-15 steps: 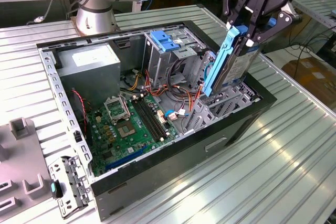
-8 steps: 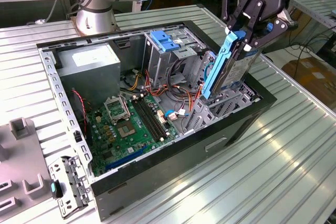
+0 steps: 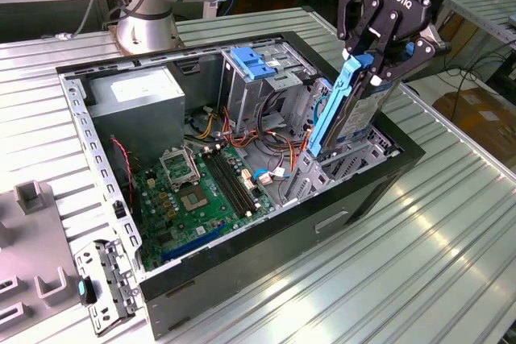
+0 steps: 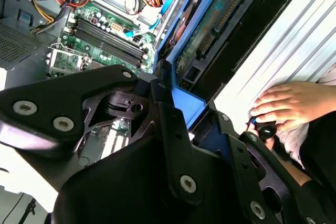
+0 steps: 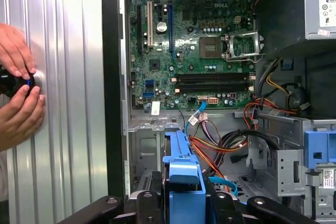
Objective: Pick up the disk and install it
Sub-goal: 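Insert the disk into the insertion slot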
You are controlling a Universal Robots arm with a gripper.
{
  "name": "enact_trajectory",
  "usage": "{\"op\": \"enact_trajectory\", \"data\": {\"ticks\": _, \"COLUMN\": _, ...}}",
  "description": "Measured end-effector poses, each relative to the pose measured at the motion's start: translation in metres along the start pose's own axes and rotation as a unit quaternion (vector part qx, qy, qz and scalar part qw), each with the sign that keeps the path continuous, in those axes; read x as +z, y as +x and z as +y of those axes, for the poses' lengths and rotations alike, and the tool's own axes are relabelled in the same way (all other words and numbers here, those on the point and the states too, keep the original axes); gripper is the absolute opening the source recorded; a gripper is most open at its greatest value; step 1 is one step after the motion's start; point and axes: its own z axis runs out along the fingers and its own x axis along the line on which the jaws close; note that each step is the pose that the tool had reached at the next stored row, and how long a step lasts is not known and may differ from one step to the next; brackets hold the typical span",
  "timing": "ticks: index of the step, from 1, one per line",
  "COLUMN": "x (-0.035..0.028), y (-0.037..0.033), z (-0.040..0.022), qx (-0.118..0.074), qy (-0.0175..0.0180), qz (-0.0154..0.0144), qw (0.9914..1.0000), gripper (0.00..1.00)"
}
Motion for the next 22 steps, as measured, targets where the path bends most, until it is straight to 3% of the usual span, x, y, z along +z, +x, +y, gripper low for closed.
{"op": "enact_trajectory", "data": {"ticks": 22, "x": 0.0137, "y": -0.0002, "z": 0.0000, "qx": 0.000, "qy": 0.0000, "qz": 0.0002, "qw": 1.00000, "gripper": 0.37}}
